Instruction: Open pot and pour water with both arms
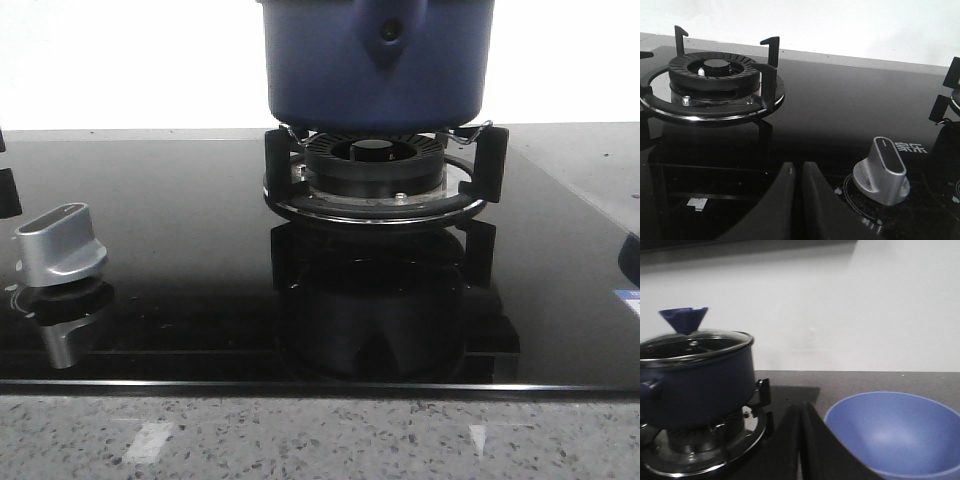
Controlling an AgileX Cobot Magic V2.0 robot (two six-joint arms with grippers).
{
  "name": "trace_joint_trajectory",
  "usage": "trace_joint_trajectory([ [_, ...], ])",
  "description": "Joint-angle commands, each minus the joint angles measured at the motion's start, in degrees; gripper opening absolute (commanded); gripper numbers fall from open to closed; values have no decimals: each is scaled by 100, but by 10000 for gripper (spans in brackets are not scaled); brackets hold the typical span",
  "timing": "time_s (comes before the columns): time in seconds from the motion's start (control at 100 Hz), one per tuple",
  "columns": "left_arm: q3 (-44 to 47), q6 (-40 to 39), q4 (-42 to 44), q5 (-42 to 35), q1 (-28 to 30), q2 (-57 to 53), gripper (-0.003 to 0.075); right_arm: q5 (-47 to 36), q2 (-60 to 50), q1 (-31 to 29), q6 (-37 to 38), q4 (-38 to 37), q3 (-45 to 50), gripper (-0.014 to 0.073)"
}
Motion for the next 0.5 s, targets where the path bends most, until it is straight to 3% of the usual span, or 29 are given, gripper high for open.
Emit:
trace_joint_trajectory([
  [0.0, 177, -51, -45, -438, -13, -159, -20, -732, 68, -107, 1963, -1947, 48, -56],
  [0.08, 177, -51, -45, -438, -13, -159, -20, -502, 68, -346, 2798, -2553, 270, -56],
  [0.27, 177, -51, -45, -438, -13, -159, -20, -215, -53, -966, 3658, -3606, 776, -56],
  [0.49, 177, -51, -45, -438, -13, -159, -20, -189, -659, -1006, 3751, -3609, 1444, -56],
])
